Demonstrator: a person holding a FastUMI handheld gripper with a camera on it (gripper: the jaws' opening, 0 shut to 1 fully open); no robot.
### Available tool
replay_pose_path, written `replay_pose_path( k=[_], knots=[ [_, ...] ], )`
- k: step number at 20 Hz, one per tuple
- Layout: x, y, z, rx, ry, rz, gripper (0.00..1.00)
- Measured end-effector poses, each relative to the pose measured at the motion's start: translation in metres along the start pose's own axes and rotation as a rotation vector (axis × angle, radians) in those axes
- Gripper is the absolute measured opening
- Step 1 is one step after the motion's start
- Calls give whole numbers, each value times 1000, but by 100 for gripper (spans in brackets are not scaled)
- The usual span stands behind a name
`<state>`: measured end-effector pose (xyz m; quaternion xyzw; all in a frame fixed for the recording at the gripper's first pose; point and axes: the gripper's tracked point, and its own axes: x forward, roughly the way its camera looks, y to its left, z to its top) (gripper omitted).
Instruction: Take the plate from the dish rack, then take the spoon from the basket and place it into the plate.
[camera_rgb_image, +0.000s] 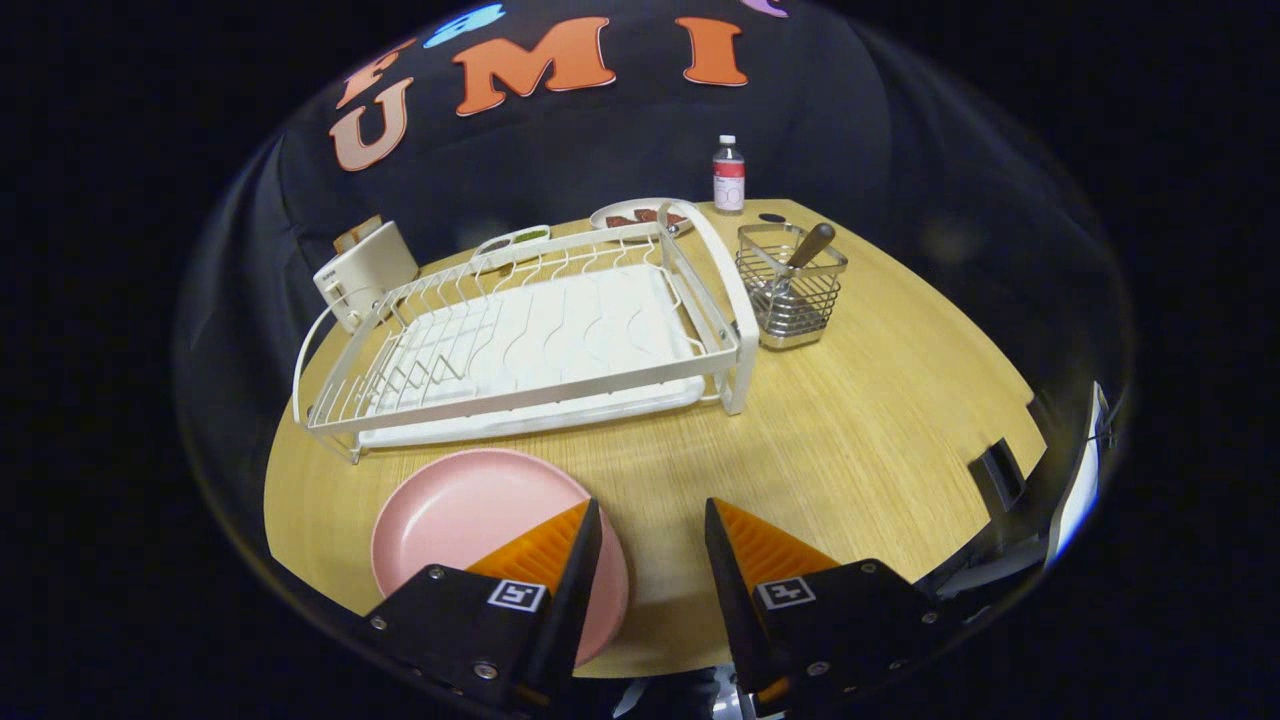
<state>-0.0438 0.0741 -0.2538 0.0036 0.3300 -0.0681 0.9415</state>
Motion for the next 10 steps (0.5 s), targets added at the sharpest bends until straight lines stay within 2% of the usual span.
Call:
replay_pose_path(
  k=[6,10],
  knots=[
    [-15,-66,51,59,-127,-82,79],
    [-18,-95,84,82,-224,-115,84]
  ],
)
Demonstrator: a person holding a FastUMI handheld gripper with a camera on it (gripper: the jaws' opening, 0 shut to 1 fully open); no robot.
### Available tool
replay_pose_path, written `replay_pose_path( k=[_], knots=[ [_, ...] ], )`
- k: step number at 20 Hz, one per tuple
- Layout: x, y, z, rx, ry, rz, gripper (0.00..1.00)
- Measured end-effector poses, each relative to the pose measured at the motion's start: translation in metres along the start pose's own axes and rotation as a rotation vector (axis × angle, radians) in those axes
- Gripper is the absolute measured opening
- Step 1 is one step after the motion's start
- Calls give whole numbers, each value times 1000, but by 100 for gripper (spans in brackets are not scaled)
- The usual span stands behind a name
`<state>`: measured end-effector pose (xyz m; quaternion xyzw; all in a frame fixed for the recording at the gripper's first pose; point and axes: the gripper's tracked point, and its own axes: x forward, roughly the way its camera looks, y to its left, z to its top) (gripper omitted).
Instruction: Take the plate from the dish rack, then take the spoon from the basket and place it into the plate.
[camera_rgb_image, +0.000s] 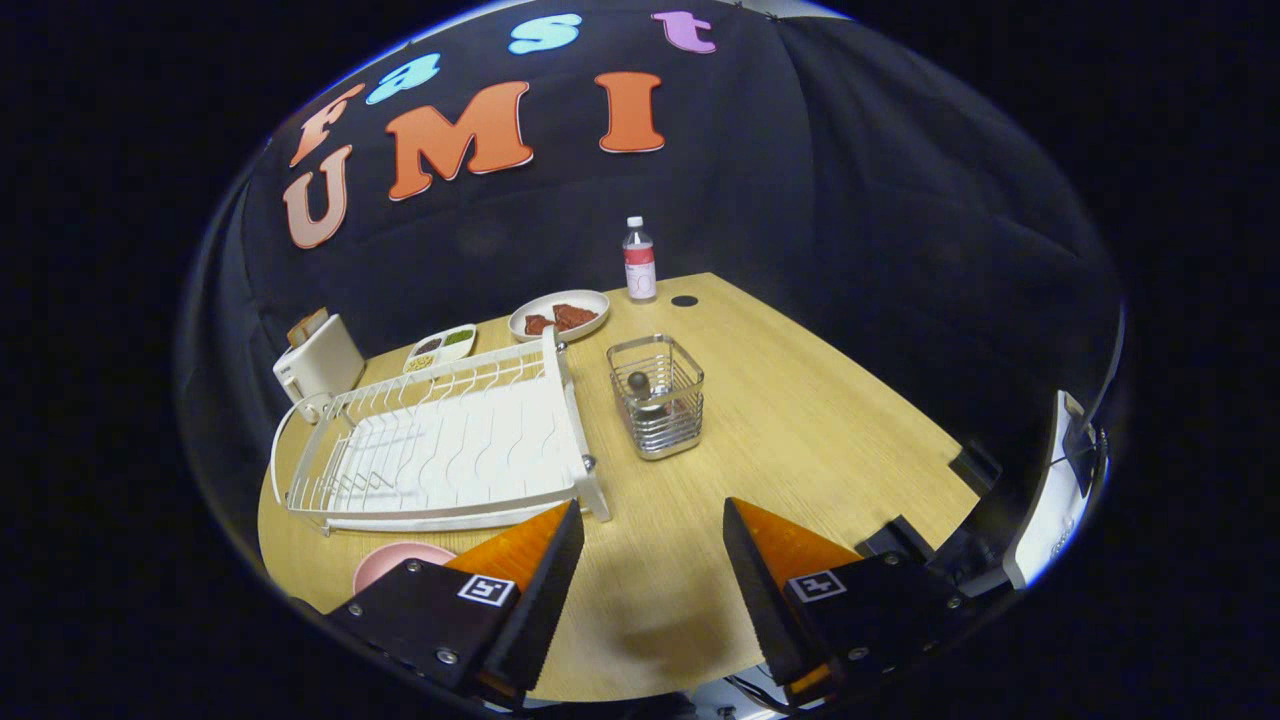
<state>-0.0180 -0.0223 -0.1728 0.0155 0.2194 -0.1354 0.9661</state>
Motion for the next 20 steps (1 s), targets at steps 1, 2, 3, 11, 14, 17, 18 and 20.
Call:
replay_pose_path(
  k=[1,2,3,11,14,17,18,20],
  knots=[
    [2,-2,9,1,-27,-3,85],
    [6,-3,18,-6,-57,-7,85],
    [12,-4,27,-22,-87,-7,85],
    [72,27,47,-112,-121,51,77],
    [93,26,48,-106,-119,40,62],
    [104,22,49,-92,-121,27,47],
    [106,20,52,-86,-131,21,38],
    [109,18,58,-78,-150,19,21]
  ],
)
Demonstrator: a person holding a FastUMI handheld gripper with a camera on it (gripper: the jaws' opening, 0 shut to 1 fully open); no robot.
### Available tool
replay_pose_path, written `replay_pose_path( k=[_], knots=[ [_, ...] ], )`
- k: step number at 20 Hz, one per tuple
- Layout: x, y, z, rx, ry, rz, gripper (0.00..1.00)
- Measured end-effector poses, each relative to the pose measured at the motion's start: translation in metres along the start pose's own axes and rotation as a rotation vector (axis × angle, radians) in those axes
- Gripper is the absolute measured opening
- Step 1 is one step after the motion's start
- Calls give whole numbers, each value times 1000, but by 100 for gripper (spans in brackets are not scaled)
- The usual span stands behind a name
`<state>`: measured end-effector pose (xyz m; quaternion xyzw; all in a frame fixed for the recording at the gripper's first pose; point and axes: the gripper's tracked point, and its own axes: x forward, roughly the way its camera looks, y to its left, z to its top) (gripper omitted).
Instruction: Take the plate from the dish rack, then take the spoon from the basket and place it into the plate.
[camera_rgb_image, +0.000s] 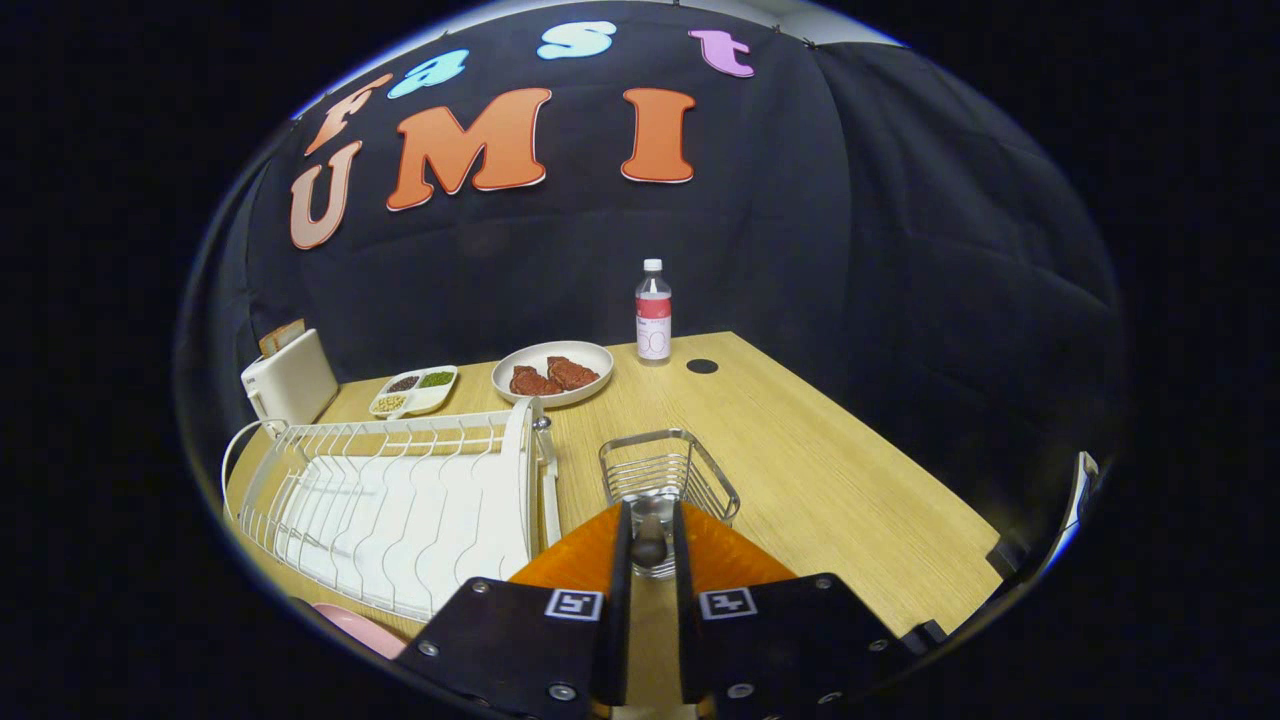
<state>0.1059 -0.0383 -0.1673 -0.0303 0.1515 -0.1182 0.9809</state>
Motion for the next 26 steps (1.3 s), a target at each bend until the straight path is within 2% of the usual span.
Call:
replay_pose_path(
  k=[1,5,11,17,21,26],
  knots=[
    [0,1,1,3,-1,7,15],
    [-5,-4,7,9,0,5,6],
    [-36,-3,37,-20,-46,19,5],
    [-89,1,62,-23,-93,35,5],
    [-132,14,63,-29,-111,46,6],
    [-186,47,37,-28,-95,103,5]
  ],
)
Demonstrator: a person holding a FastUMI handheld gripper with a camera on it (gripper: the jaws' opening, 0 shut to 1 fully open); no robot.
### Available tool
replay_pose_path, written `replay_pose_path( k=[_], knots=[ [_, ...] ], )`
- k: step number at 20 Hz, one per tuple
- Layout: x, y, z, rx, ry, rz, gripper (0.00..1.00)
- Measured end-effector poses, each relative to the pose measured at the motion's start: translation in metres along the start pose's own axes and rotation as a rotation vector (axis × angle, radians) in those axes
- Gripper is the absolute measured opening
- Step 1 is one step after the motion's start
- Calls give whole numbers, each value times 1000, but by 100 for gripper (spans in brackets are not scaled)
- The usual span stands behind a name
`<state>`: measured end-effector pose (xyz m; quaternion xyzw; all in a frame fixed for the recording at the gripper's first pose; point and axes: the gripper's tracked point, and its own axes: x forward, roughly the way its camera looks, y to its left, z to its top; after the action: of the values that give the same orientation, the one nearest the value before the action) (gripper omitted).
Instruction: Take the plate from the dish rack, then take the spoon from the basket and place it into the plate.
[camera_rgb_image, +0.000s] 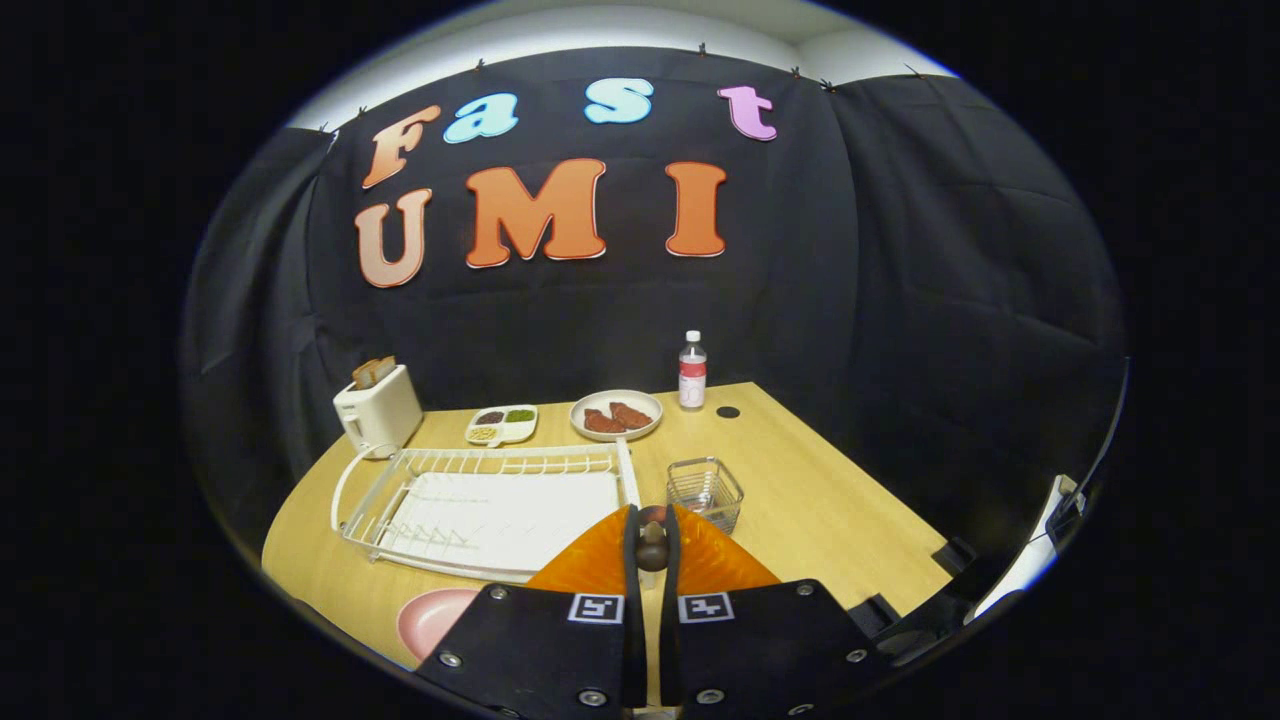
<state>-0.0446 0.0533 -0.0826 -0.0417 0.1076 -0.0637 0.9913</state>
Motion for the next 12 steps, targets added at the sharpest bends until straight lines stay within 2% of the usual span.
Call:
replay_pose_path(
  k=[4,12],
  knots=[
    [-28,38,-25,-7,15,60,5],
    [-51,122,-93,-23,101,256,5]
  ],
)
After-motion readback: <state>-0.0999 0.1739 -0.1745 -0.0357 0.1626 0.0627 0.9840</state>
